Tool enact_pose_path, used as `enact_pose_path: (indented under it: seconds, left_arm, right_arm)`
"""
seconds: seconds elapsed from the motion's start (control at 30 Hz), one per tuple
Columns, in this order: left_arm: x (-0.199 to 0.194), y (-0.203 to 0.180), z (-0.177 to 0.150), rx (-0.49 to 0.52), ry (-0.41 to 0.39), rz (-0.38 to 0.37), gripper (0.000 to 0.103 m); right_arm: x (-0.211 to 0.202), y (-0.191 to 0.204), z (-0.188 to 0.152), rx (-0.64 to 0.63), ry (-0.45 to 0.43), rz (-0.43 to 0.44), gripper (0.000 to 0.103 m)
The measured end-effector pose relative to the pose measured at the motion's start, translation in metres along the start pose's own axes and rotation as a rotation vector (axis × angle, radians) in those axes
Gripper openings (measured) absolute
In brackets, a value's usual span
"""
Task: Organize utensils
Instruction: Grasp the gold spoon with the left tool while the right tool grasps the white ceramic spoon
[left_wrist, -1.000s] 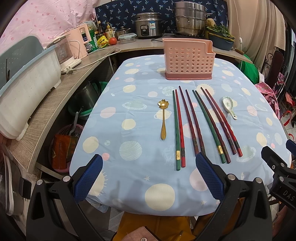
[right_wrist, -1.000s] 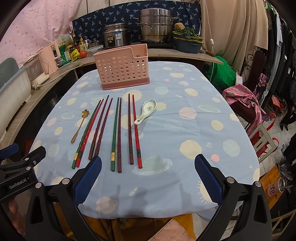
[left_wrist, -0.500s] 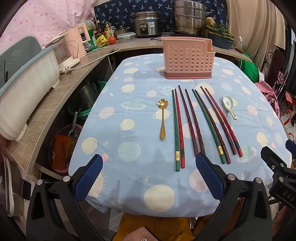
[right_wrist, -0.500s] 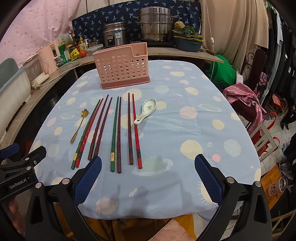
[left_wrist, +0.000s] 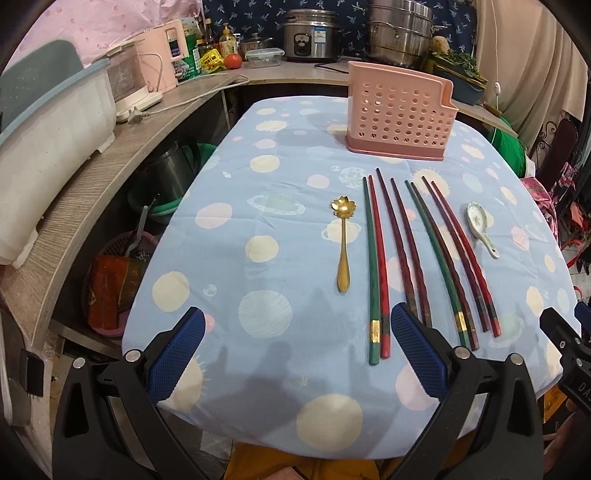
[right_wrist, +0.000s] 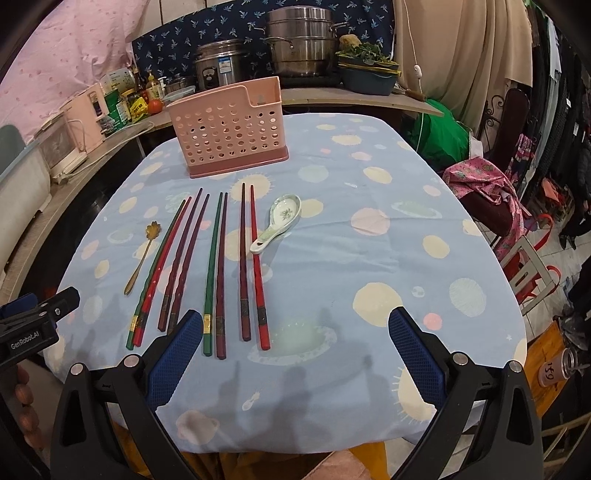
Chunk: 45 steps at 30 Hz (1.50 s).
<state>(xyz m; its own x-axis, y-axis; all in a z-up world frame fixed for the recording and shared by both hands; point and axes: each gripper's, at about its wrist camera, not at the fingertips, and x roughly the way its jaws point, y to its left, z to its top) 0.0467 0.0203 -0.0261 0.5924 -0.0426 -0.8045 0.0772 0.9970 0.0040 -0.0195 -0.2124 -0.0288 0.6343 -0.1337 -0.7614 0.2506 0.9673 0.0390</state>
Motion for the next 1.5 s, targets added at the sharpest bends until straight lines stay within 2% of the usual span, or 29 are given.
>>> enact_pose_path:
  seconds: [0.13, 0.2, 0.27, 0.5, 0.57, 0.83, 1.03, 1.23, 1.37, 1.5]
  left_arm:
    - [0.021, 0.001, 0.008, -0.015, 0.024, -0.03, 0.093]
    - [0.035, 0.0, 0.011, -0.014, 0.049, -0.04, 0.086]
    - [0.049, -0.003, 0.014, -0.008, 0.079, -0.056, 0.074]
    - [0.081, -0.014, 0.015, 0.025, 0.14, -0.086, 0.058]
    - [0.086, -0.017, 0.016, 0.032, 0.15, -0.098, 0.046]
    - [0.093, -0.017, 0.022, 0.024, 0.163, -0.143, 0.012]
    - [0.092, -0.018, 0.021, 0.028, 0.167, -0.165, 0.011]
    - [0.092, -0.018, 0.022, 0.029, 0.167, -0.169, 0.011]
    - [0.093, -0.018, 0.022, 0.024, 0.169, -0.177, 0.011]
    - [0.093, -0.017, 0.023, 0.019, 0.168, -0.186, 0.011]
  right_arm:
    - [0.012, -0.004, 0.007, 0.011, 0.014, -0.002, 0.096]
    - [0.019, -0.004, 0.011, 0.011, 0.025, -0.003, 0.095]
    - [0.027, -0.004, 0.015, 0.011, 0.038, 0.002, 0.092]
    - [0.052, -0.004, 0.028, 0.026, 0.071, 0.009, 0.085]
    - [0.059, -0.005, 0.033, 0.038, 0.081, 0.017, 0.079]
    - [0.08, 0.0, 0.059, 0.076, 0.092, 0.087, 0.061]
    - [0.104, 0.005, 0.07, 0.09, 0.122, 0.103, 0.042]
    - [0.124, 0.004, 0.064, 0.116, 0.18, 0.129, 0.021]
    - [0.13, 0.003, 0.06, 0.125, 0.197, 0.139, 0.014]
    - [0.129, 0.002, 0.057, 0.123, 0.187, 0.145, 0.013]
